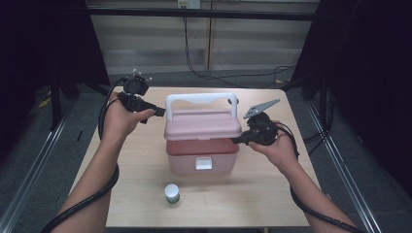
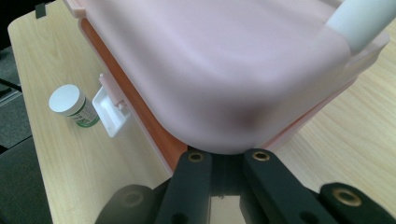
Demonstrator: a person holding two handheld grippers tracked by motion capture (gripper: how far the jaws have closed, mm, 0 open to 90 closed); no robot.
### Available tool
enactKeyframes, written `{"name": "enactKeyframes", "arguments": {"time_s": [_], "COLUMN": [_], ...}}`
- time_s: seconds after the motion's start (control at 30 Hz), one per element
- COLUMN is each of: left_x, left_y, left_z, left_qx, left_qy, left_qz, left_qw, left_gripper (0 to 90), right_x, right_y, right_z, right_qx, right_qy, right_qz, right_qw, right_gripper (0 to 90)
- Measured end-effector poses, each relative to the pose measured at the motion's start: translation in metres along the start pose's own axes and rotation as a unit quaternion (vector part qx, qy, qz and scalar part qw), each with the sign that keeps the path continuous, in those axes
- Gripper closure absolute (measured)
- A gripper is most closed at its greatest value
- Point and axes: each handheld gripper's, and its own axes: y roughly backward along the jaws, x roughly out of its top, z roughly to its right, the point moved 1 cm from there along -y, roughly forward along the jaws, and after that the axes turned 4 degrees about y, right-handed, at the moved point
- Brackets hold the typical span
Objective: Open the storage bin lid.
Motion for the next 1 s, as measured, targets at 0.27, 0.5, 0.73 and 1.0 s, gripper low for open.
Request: {"name": "enactKeyframes", "arguments": {"time_s": [0.27,0.5,0.73,1.0], "left_x": [-0.024,-0.039,-0.046,-0.051], "left_y": [-0.011,-0.022,-0.029,-0.036], "left_z": [-0.001,0.001,-0.001,0.002], "left_qx": [-0.008,-0.017,-0.021,-0.033], "left_qy": [-0.005,-0.006,0.000,-0.006], "left_qz": [-0.015,-0.024,-0.031,-0.038], "left_qw": [0.9998,0.9995,0.9993,0.9987], "left_gripper": [35.0,34.4,34.0,33.8], "right_x": [0.004,0.007,0.009,0.013], "right_y": [0.002,0.006,0.007,0.010], "right_z": [0.000,0.001,0.002,0.003], "right_qx": [-0.005,-0.004,-0.003,-0.006], "right_qy": [0.001,-0.003,-0.004,-0.007], "right_qz": [-0.002,0.004,0.005,0.005], "right_qw": [1.0000,1.0000,1.0000,0.9999], "right_gripper": [90.0,90.0,90.0,90.0]}}
